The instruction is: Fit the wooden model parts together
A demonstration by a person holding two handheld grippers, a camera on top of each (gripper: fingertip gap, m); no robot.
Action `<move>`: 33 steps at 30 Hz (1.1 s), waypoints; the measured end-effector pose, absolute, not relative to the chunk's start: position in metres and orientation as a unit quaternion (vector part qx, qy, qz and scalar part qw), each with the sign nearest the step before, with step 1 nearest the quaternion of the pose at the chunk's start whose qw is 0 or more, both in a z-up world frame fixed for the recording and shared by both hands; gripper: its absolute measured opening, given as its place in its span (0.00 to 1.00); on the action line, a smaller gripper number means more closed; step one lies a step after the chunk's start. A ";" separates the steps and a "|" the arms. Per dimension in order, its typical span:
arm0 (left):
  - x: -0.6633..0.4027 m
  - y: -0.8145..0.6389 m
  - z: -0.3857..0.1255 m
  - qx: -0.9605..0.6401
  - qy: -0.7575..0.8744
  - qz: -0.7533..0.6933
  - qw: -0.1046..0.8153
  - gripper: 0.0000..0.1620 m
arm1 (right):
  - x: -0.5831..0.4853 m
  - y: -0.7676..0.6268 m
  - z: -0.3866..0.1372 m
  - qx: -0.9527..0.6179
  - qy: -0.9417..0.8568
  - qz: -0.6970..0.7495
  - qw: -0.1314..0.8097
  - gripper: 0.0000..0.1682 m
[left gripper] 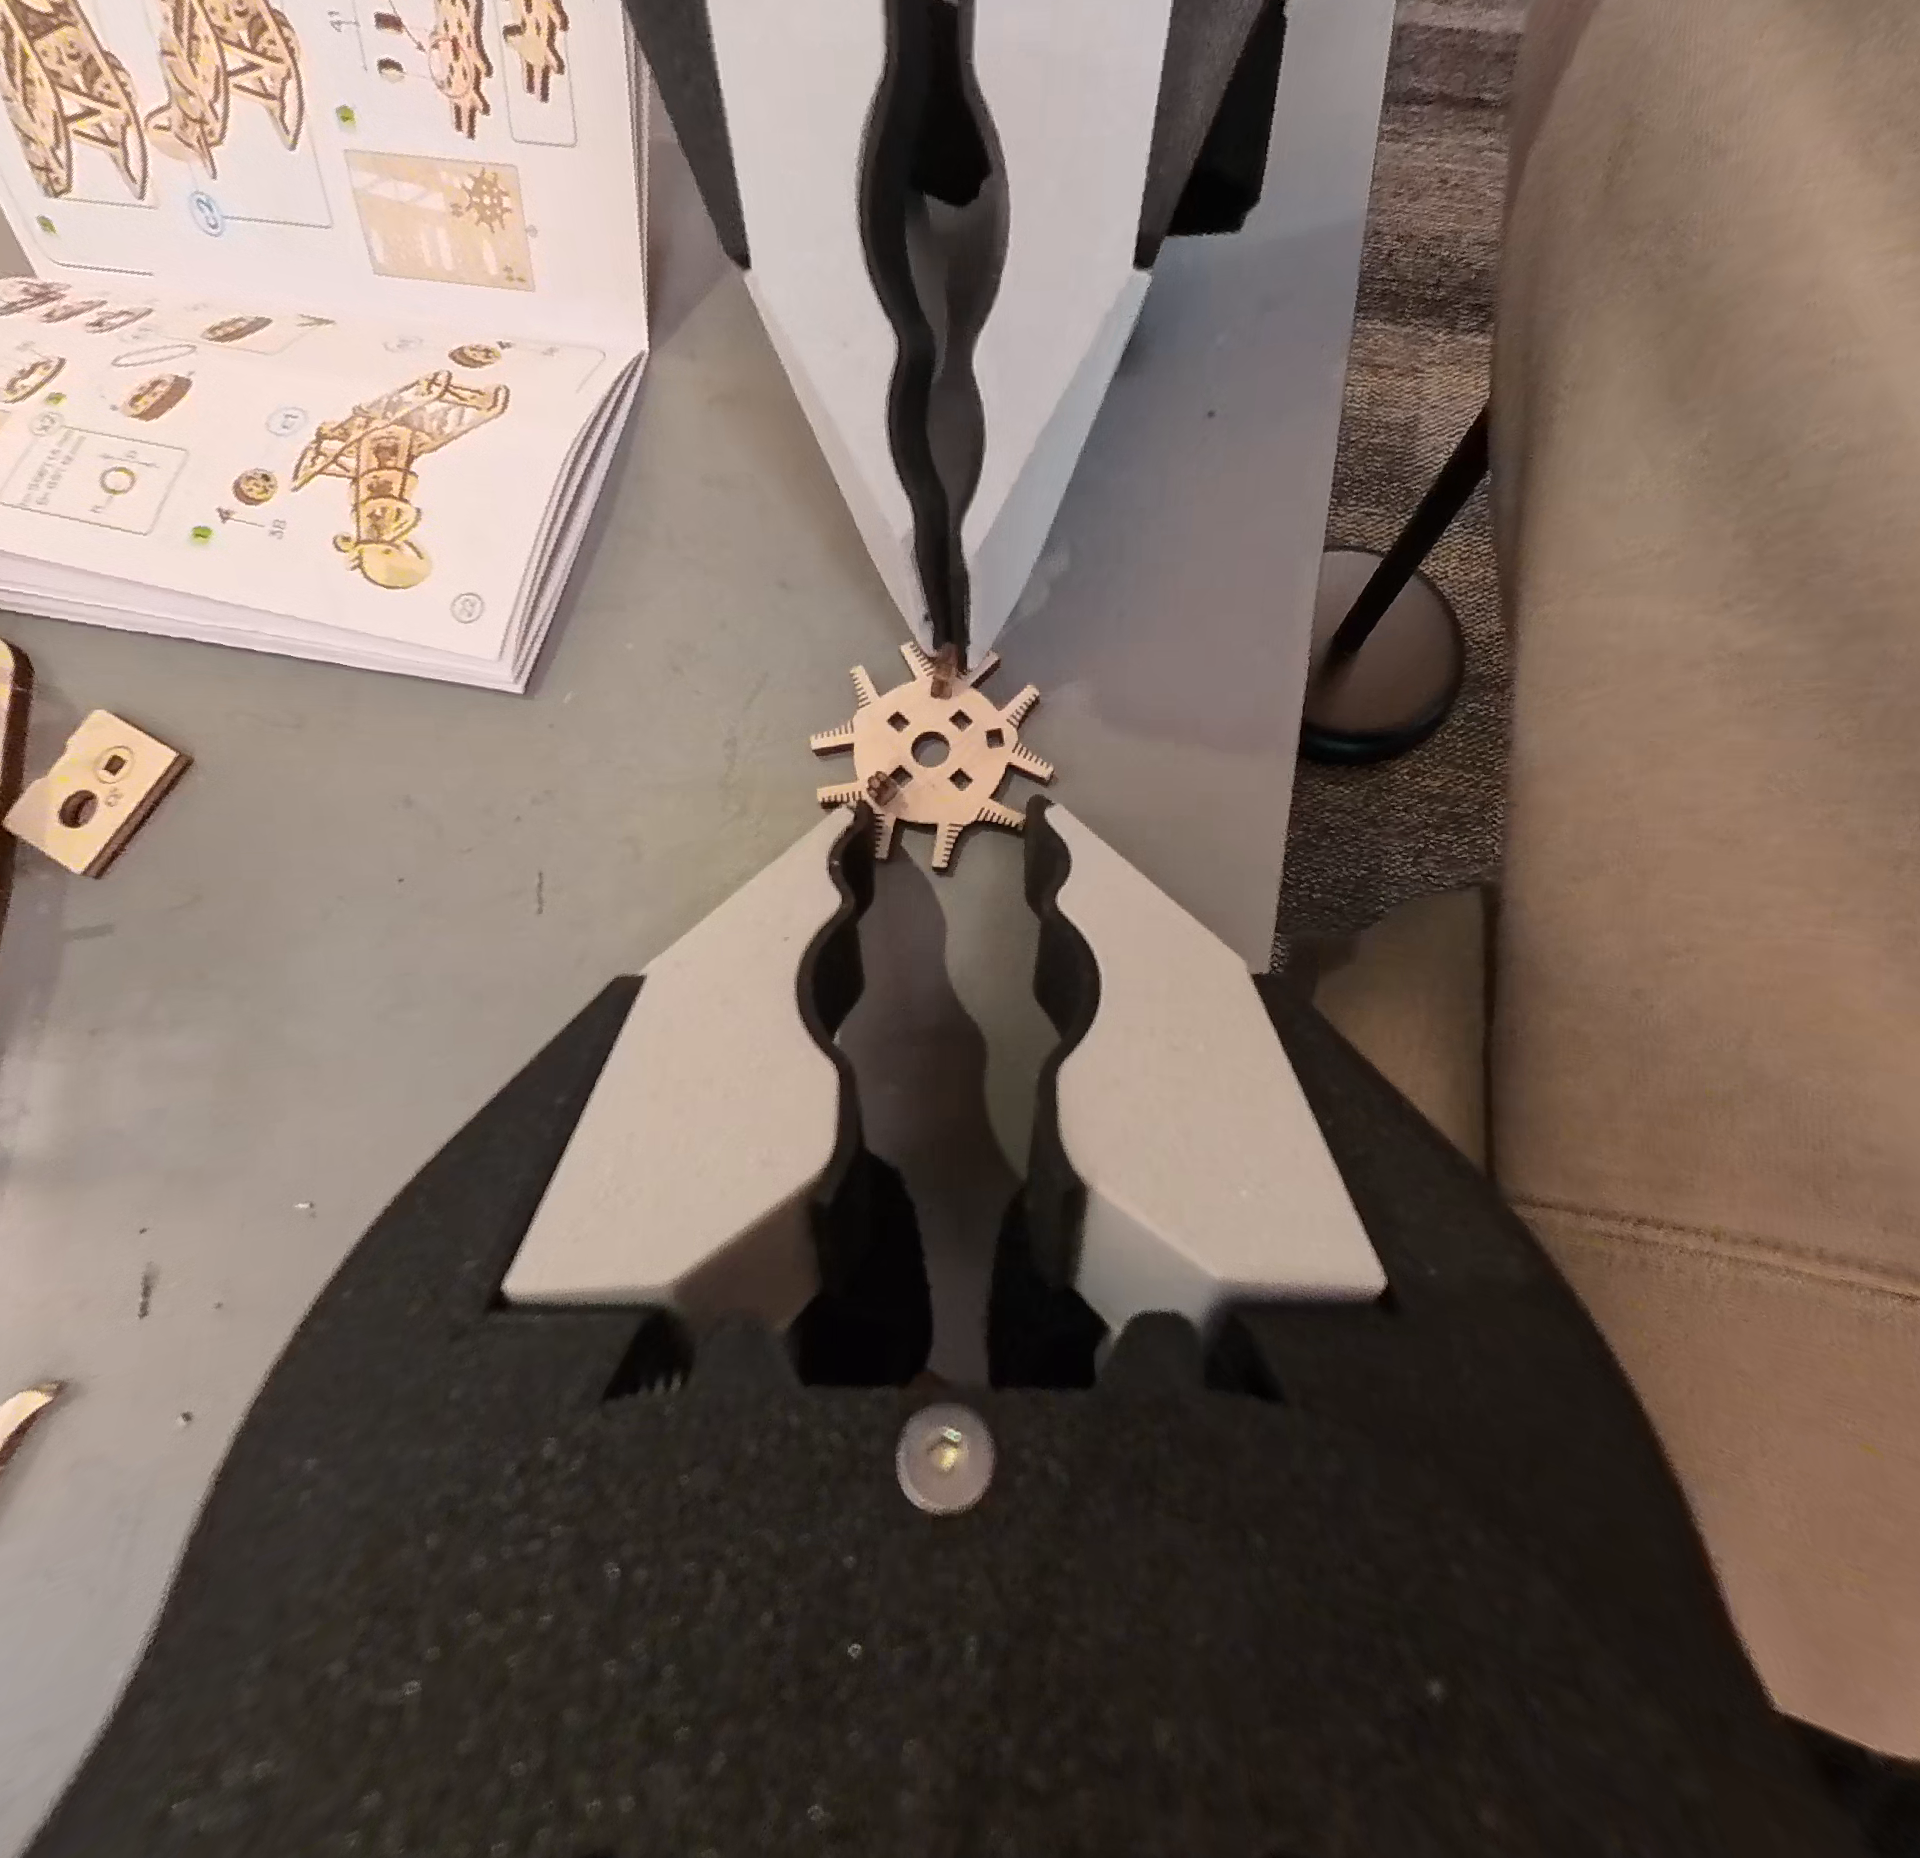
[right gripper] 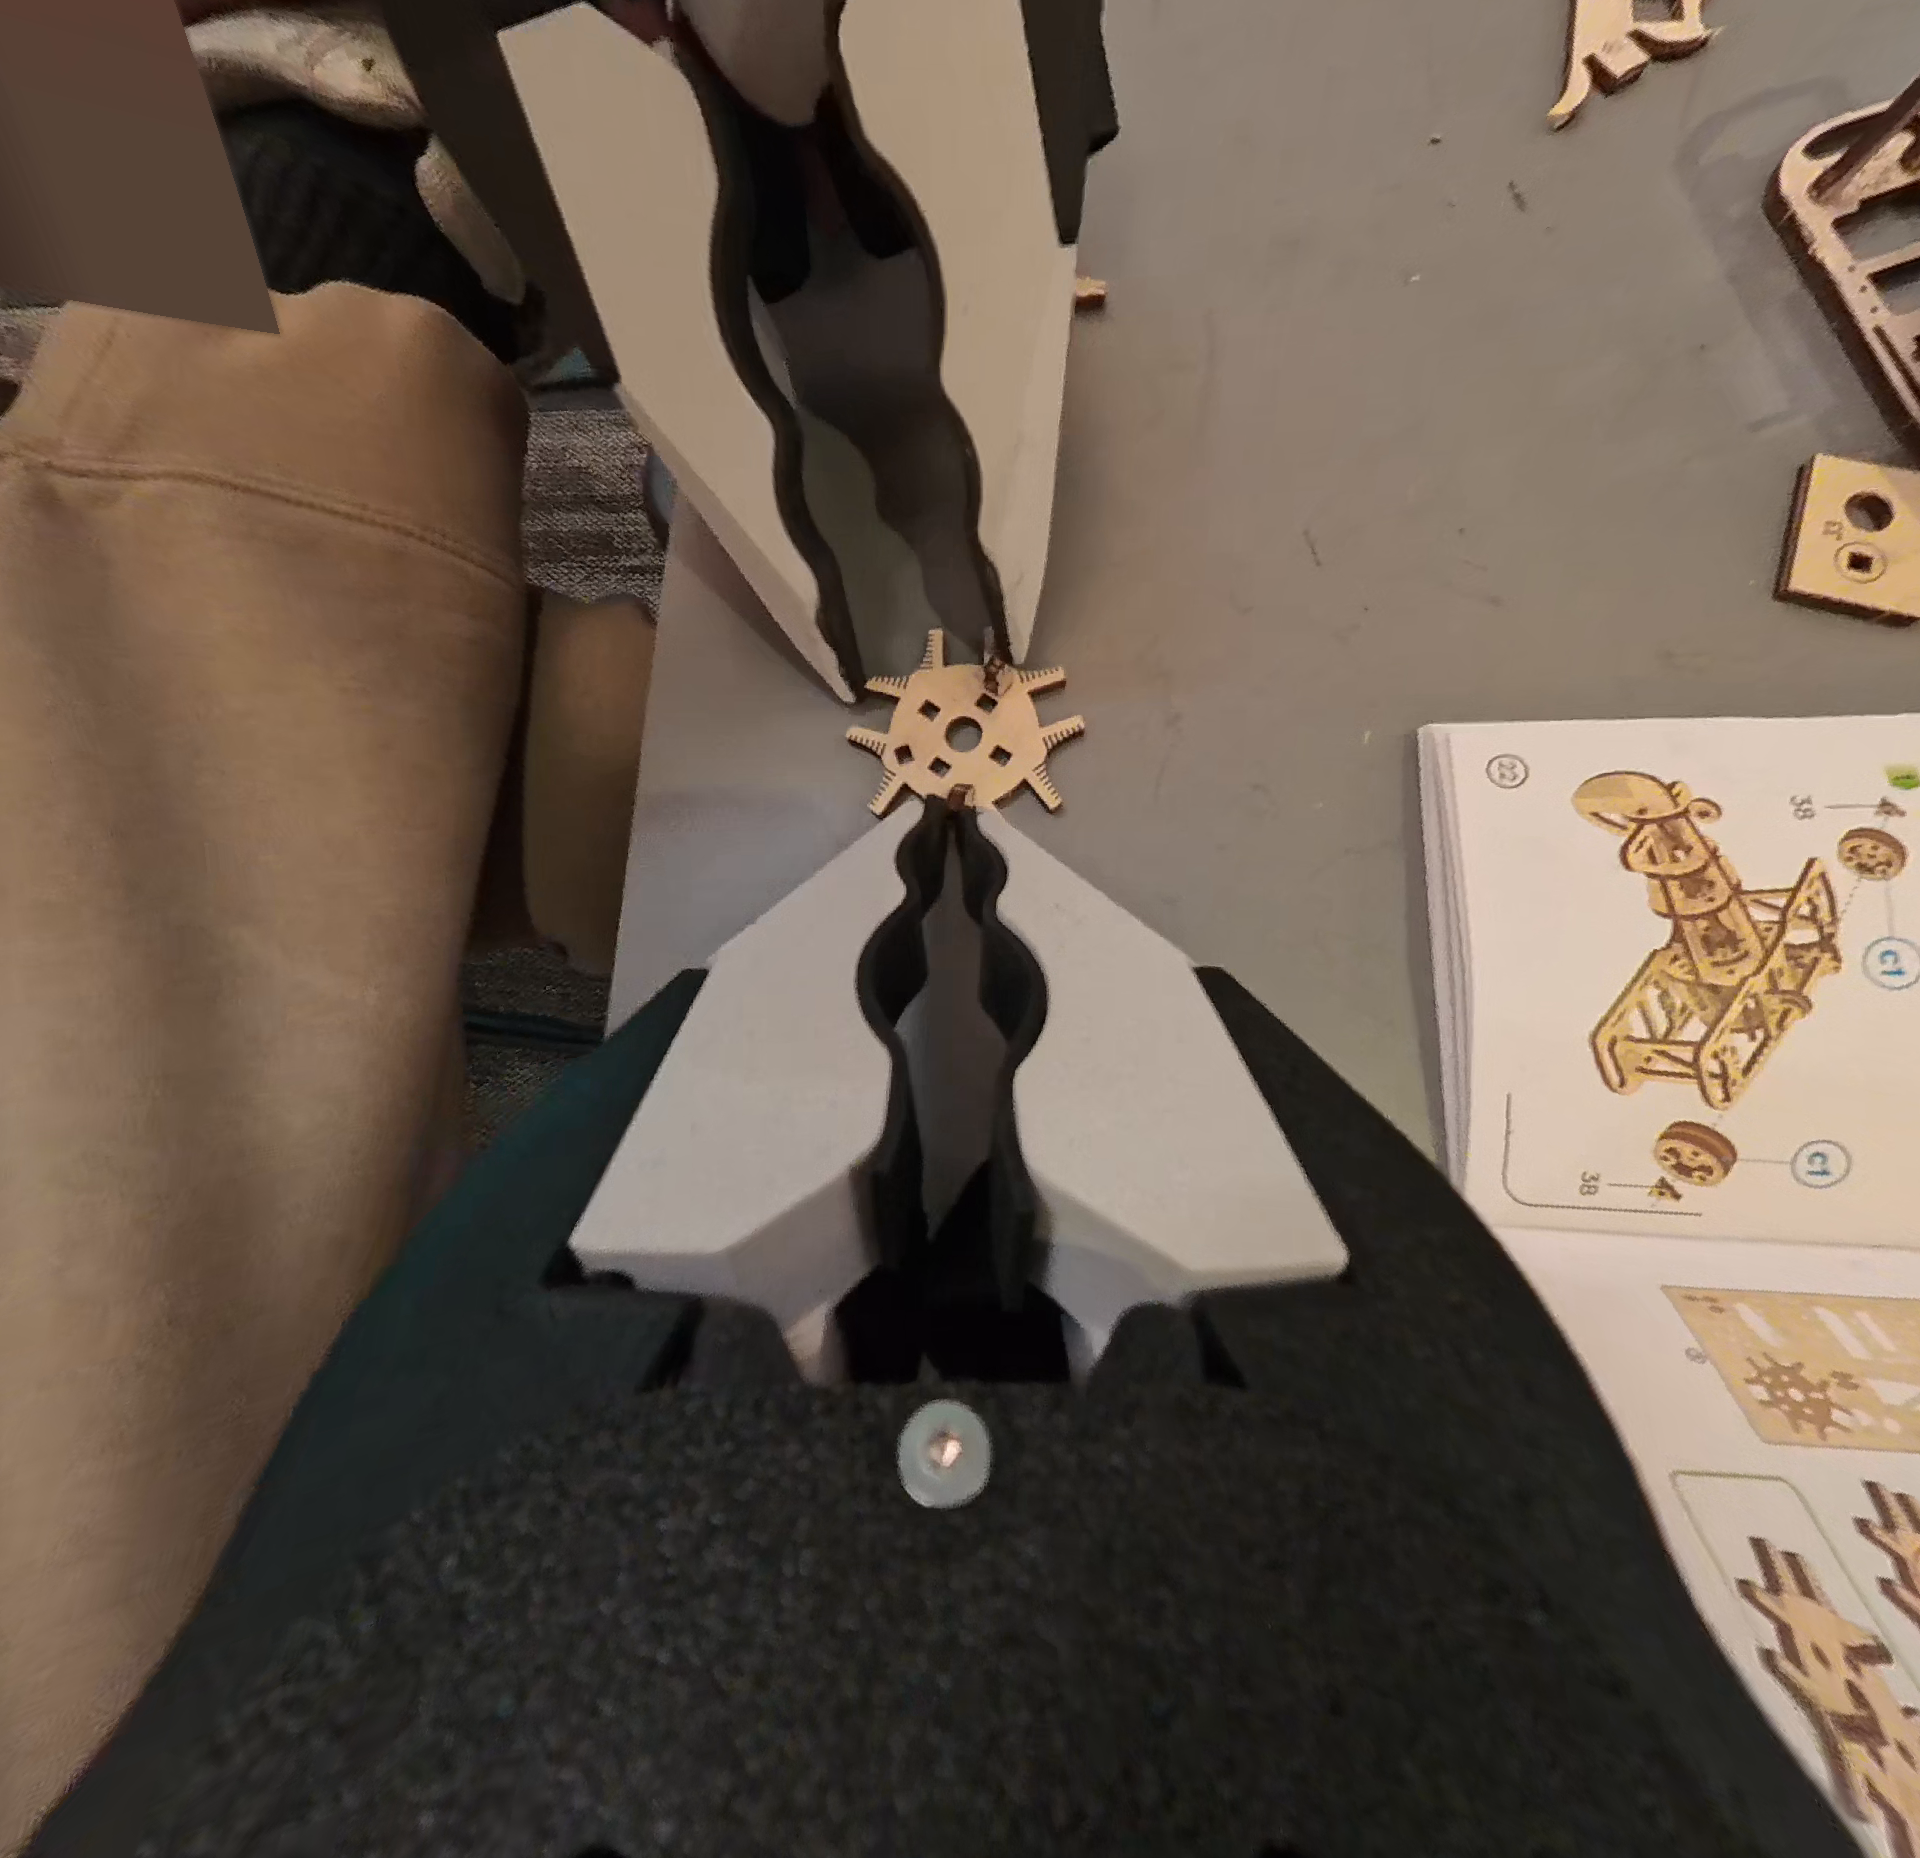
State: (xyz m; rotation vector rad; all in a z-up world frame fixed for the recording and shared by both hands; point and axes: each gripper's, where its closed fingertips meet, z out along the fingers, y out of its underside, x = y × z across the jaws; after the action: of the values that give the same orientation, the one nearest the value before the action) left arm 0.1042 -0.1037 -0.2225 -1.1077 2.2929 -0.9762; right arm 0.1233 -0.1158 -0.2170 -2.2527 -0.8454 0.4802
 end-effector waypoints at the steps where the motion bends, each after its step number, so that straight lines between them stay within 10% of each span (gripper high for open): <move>1: 0.104 -0.103 -0.222 -0.397 0.823 -0.350 0.206 0.16 | 0.122 -0.115 -0.216 -0.863 -0.321 0.187 0.342 0.01; 33: 0.103 -0.101 -0.223 -0.370 0.836 -0.369 0.167 0.17 | 0.120 -0.114 -0.214 -0.875 -0.358 0.225 0.235 0.01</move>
State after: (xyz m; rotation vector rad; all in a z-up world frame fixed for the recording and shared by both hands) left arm 0.1034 -0.1013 -0.2229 -1.0521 2.3809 -1.0505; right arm 0.1196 -0.1141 -0.2141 -2.4023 -0.9833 0.6169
